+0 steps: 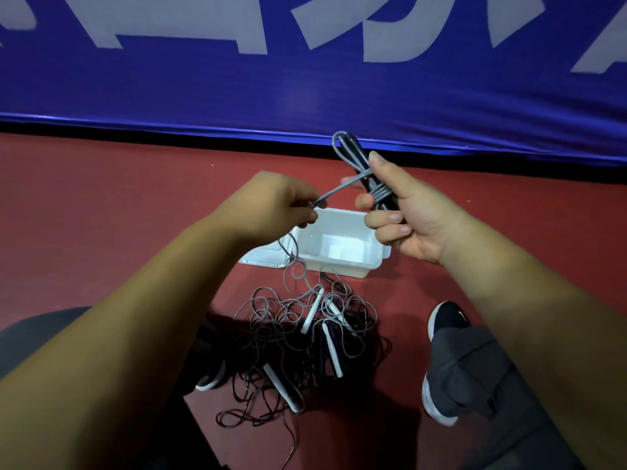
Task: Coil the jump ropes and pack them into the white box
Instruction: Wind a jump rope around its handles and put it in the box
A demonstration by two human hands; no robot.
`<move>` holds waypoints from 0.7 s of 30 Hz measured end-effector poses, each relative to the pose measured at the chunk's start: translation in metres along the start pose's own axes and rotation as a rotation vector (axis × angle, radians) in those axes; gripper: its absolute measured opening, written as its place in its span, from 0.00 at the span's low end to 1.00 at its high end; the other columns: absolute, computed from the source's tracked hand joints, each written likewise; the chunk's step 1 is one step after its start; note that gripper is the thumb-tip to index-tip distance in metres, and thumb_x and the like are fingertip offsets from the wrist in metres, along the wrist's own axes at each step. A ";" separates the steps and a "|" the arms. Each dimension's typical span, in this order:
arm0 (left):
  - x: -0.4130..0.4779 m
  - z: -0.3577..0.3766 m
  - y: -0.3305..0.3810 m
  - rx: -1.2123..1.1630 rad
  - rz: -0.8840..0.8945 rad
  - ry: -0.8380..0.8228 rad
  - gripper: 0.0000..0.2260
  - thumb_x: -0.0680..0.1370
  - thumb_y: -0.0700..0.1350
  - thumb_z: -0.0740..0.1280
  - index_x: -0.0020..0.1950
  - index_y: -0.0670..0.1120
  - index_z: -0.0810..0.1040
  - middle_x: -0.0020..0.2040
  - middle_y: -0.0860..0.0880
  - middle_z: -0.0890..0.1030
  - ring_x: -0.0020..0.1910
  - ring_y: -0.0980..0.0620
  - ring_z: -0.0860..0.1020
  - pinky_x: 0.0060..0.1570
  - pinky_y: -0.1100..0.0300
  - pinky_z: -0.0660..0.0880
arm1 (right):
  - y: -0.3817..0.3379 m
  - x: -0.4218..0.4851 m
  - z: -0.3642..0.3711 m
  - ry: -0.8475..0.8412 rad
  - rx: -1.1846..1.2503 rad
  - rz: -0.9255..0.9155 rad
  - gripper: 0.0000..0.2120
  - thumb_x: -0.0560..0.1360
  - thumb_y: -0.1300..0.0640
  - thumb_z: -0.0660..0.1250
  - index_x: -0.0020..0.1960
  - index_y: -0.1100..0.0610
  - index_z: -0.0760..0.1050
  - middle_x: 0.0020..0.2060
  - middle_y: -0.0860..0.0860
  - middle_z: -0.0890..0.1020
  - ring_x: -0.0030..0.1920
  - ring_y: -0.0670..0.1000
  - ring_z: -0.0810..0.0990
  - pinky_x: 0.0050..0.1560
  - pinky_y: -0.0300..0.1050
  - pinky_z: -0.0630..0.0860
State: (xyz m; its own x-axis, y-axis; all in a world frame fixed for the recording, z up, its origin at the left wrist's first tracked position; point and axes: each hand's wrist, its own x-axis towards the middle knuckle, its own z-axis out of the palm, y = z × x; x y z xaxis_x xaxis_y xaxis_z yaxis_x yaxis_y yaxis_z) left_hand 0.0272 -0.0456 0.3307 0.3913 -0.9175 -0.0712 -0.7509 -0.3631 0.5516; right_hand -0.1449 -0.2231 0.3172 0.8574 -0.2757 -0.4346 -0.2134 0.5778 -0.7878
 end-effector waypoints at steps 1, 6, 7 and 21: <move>0.000 0.003 0.001 0.033 -0.004 0.022 0.05 0.80 0.43 0.72 0.53 0.51 0.86 0.39 0.54 0.86 0.36 0.64 0.82 0.45 0.56 0.81 | 0.002 0.001 0.001 0.025 -0.011 0.008 0.25 0.75 0.35 0.74 0.61 0.53 0.81 0.38 0.48 0.73 0.27 0.42 0.57 0.18 0.34 0.55; -0.001 0.013 0.010 -0.226 -0.135 0.144 0.03 0.83 0.40 0.68 0.50 0.42 0.79 0.42 0.45 0.85 0.32 0.51 0.86 0.38 0.45 0.85 | 0.003 0.005 0.002 0.099 -0.020 0.013 0.26 0.80 0.34 0.68 0.63 0.55 0.82 0.36 0.48 0.72 0.27 0.42 0.55 0.19 0.34 0.53; -0.001 0.013 0.012 -0.323 -0.163 0.156 0.04 0.83 0.40 0.69 0.50 0.40 0.78 0.42 0.42 0.85 0.33 0.48 0.87 0.38 0.45 0.86 | 0.003 0.006 0.002 0.108 -0.007 0.015 0.26 0.80 0.35 0.67 0.63 0.56 0.81 0.36 0.48 0.72 0.26 0.42 0.55 0.19 0.34 0.53; -0.004 0.001 0.013 -0.208 0.072 0.138 0.07 0.79 0.50 0.76 0.49 0.51 0.80 0.30 0.49 0.76 0.28 0.50 0.80 0.29 0.54 0.79 | -0.002 0.011 -0.004 0.207 0.177 0.043 0.11 0.82 0.46 0.67 0.51 0.52 0.70 0.36 0.49 0.73 0.26 0.43 0.56 0.18 0.35 0.52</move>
State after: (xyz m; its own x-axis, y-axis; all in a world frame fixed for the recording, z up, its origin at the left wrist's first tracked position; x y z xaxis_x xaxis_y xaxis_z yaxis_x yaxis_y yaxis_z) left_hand 0.0152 -0.0466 0.3368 0.4203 -0.9038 0.0805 -0.6592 -0.2432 0.7115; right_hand -0.1368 -0.2300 0.3125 0.7313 -0.3885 -0.5606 -0.1470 0.7129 -0.6857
